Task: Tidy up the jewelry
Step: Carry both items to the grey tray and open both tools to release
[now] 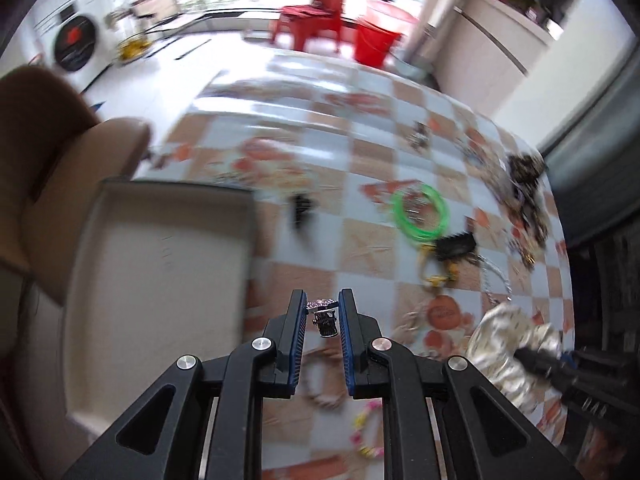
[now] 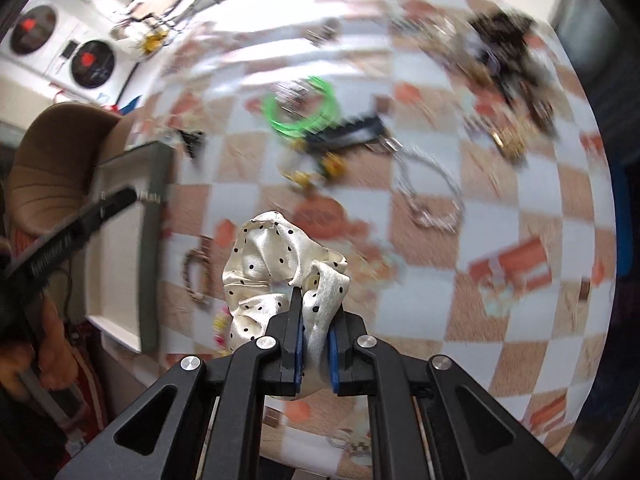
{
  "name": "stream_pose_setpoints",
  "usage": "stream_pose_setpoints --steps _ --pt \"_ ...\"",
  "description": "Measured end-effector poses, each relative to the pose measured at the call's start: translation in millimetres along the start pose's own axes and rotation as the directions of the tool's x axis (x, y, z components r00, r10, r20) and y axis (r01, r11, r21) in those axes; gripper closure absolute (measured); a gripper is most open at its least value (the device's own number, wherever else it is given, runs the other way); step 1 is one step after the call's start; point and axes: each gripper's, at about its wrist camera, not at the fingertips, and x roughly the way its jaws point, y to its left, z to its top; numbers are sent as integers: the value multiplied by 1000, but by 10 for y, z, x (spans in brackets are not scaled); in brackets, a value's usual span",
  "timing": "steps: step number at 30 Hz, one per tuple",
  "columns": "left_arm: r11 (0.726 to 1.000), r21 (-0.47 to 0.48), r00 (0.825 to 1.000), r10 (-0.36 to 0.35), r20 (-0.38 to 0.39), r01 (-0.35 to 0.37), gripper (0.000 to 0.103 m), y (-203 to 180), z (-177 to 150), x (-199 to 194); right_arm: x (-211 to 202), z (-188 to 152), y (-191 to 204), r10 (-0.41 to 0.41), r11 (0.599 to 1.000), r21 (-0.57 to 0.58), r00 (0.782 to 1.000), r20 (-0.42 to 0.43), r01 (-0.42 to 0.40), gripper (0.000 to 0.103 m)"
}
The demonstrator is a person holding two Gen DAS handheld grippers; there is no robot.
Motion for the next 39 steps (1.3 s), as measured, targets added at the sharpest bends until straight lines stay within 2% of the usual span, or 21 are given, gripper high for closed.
stream_pose_setpoints --steps 5,9,13,17,25,29,31,34,36,38,39 --pt "991 -84 995 103 16 -102 83 643 -76 -141 53 301 683 64 993 -106 998 22 -61 93" --pt "976 -146 986 164 15 -160 83 1127 -54 -90 269 590 1386 110 973 -209 993 40 -99 93" --pt "962 -188 979 203 3 -198 83 1502 22 150 639 831 1964 141 956 -263 990 28 -129 93" --pt "954 -198 974 227 -14 -225 83 1722 52 424 1076 1011 2289 151 956 -252 988 -15 -150 93" --pt "945 -197 965 257 -43 -261 83 1859 19 827 1673 1124 2453 96 959 -264 995 -31 -101 93" --pt "941 -159 954 295 -43 -299 83 1770 19 911 1786 1113 2440 64 963 -259 997 -34 -70 92" --pt "939 -141 949 312 -36 -314 83 1719 24 927 1849 1109 2416 52 967 -246 998 -46 -61 89" --pt "937 -122 945 327 -33 -328 83 1673 29 939 1836 1090 2433 55 967 -246 998 -36 -62 88" --pt "936 -114 943 332 -35 -334 83 1669 23 923 1831 1089 2432 59 967 -247 998 -38 -67 85" --pt "935 -108 941 336 -38 -338 83 1653 7 898 1821 1098 2422 65 967 -243 997 -41 -73 71" --pt "935 -109 941 336 -39 -339 83 1655 -7 884 1792 1102 2420 69 968 -239 997 -38 -76 68"
